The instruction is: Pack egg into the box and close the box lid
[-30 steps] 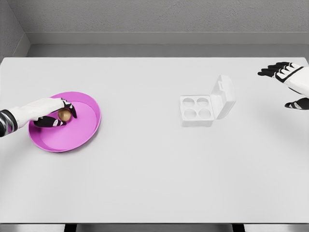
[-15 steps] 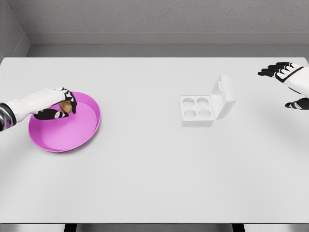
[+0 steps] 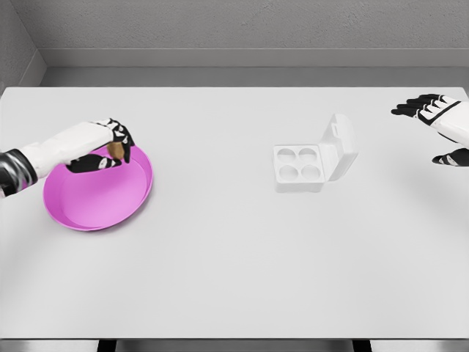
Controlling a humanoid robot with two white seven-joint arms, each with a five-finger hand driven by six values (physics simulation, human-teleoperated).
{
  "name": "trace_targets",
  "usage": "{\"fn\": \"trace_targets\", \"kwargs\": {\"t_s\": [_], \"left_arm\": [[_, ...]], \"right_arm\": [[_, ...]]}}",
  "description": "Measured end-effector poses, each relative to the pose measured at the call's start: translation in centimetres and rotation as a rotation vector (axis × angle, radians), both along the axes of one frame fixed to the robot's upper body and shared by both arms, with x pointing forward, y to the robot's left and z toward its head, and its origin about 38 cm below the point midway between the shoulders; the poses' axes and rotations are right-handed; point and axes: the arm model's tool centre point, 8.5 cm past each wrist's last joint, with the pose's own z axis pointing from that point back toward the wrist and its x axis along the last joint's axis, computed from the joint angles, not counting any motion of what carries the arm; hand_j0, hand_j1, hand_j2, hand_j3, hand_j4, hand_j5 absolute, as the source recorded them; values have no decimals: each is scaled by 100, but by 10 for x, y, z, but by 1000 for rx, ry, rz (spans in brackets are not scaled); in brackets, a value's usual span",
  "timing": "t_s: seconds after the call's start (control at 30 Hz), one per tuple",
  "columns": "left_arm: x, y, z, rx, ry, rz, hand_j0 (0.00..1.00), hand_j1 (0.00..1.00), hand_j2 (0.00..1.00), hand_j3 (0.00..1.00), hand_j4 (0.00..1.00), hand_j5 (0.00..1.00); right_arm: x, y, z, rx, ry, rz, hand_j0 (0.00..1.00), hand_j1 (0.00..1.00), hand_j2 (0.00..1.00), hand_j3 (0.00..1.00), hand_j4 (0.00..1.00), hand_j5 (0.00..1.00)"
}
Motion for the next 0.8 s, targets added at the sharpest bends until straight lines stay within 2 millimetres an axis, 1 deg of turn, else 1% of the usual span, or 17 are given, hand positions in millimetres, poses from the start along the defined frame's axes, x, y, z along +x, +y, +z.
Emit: {"fn": "trace_targets", "kwargs": {"t_s": [0.3, 0.63, 0.8], "left_arm": [[2, -33, 2, -81, -27, -44, 28, 28, 28, 28, 28, 28], [4, -68, -3, -161, -33, -84, 28, 28, 28, 28, 28, 28], [7, -90, -4, -179, -46, -99, 28, 28, 28, 28, 28, 28]], "right_arm": [[0, -1, 0, 0, 1, -2, 100, 100, 100, 100, 100, 100], [0, 0, -1, 0, 2, -1, 100, 100, 100, 100, 100, 100], [0, -1, -1, 0, 2, -2, 100, 100, 100, 100, 100, 100]]}}
